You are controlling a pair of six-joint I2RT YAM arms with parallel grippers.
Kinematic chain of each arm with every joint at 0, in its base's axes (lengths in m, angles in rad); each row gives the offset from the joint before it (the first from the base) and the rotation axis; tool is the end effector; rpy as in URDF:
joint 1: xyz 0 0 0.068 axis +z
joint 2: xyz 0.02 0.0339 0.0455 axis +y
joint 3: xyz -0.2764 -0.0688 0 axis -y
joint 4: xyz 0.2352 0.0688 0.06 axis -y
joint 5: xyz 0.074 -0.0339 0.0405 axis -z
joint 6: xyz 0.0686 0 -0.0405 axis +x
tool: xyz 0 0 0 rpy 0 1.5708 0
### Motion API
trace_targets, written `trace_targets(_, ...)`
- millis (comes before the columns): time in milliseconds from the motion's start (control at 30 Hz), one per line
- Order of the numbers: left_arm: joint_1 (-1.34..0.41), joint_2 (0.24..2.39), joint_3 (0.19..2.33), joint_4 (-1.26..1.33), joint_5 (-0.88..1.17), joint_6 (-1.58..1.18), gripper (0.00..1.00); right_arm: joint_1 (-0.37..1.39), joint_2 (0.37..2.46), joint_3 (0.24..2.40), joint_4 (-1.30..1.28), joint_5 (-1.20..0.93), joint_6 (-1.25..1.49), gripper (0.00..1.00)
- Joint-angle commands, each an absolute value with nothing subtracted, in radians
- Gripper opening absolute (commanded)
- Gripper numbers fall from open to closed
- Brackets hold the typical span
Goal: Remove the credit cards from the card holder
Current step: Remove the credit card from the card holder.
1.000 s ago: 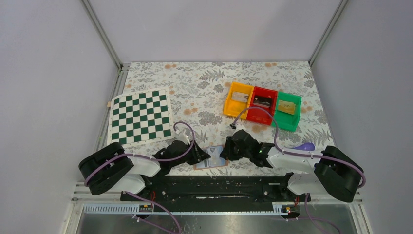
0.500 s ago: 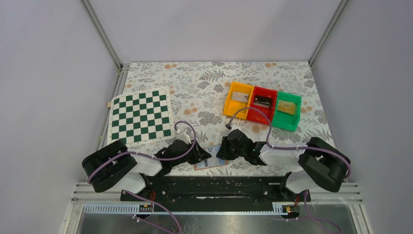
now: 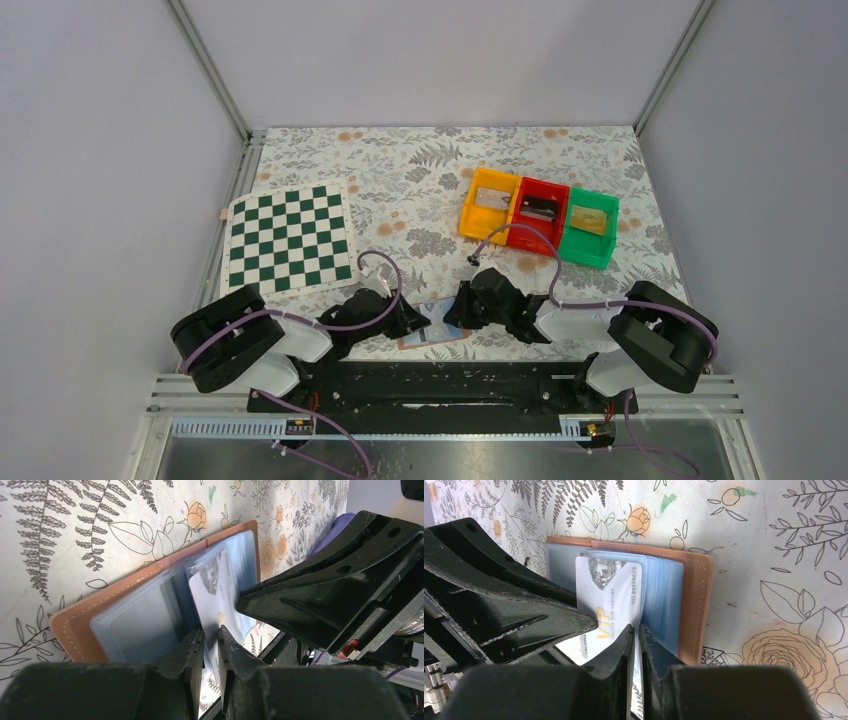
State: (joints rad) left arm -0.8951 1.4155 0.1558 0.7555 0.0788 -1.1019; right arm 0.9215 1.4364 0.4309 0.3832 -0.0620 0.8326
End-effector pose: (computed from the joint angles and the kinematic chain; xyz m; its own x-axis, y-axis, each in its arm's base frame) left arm 0.1403 -0.1836 0.1122 -0.8689 -0.3379 -0.3617 0.1014 0.5937 -0.7982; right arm 0.1631 0.2219 0.1379 -0.8477 0.1043 -0.5201 -0.2948 0.7225 0.6253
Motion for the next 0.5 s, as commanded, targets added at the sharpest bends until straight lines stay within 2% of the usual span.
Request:
trace_targets(0, -0.901, 1.393, 0.131, 0.813, 0.089, -1.119, 0.15, 0.913, 1.473, 0.392, 0.326, -0.038, 0.824, 0.14)
trace_targets(167, -0.900, 1.387, 0.114, 0.810, 0.094, -1.111, 0.00, 0.886, 1.466, 0.367, 0.326, -0.030, 0.826, 0.13)
trace_targets(267, -0.900, 1.387, 0.109, 0.819, 0.109, -1.110, 0.01, 0.870, 1.456, 0.352, 0.325, -0.030, 0.825, 0.12)
trace_targets(333, -0.900, 1.387, 0.114, 0.814, 0.119, -1.104, 0.08, 0.867, 1.452, 0.349, 0.326, -0.031, 0.824, 0.11)
trace_targets(467, -0.895, 1.389, 0.118, 0.820, 0.133, -1.105, 0.02, 0.865, 1.454, 0.350, 0.327, -0.034, 0.821, 0.11)
